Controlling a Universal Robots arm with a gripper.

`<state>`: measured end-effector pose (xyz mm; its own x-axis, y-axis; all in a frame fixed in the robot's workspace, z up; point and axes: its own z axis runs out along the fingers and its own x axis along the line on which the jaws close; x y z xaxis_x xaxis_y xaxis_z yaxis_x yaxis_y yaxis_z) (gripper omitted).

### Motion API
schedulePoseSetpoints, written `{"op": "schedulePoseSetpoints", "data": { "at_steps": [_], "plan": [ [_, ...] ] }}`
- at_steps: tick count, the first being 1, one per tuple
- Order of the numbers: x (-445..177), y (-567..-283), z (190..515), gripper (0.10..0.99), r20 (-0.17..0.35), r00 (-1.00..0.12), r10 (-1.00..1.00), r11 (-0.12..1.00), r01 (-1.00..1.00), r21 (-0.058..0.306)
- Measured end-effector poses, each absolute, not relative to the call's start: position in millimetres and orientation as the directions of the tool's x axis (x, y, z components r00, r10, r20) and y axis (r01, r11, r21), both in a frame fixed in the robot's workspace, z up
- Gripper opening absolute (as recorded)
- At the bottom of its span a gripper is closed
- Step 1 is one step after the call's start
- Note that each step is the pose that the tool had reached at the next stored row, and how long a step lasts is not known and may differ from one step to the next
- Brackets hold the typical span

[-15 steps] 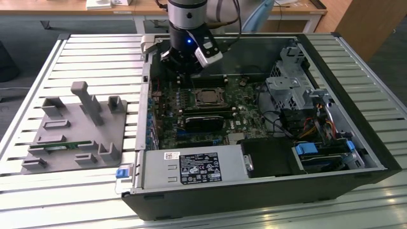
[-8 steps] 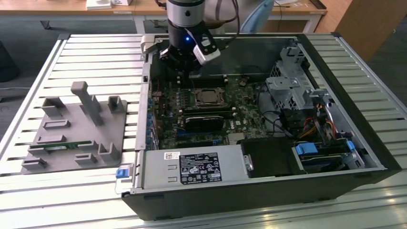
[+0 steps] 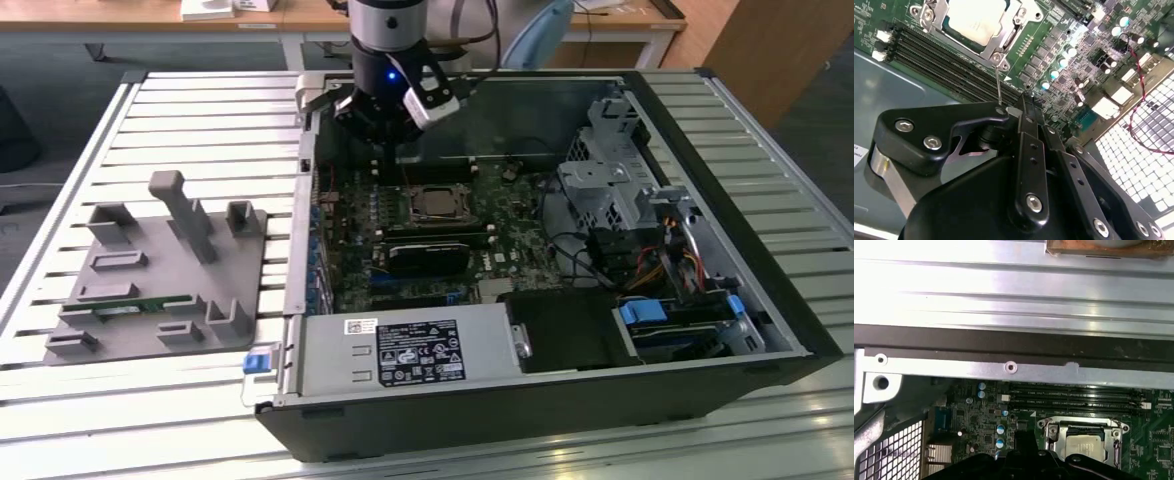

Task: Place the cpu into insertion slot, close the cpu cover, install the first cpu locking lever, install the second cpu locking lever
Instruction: 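Install the first cpu locking lever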

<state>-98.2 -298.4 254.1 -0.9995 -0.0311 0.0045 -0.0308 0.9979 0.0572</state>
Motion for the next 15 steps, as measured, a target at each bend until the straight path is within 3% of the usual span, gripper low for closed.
{"op": "schedulePoseSetpoints", "data": {
  "at_steps": [15],
  "plan": [
    [-79.5,-294.7,253.5,0.106,0.004,-0.999,-0.032,0.998,-0.031,0.057]
  ]
}}
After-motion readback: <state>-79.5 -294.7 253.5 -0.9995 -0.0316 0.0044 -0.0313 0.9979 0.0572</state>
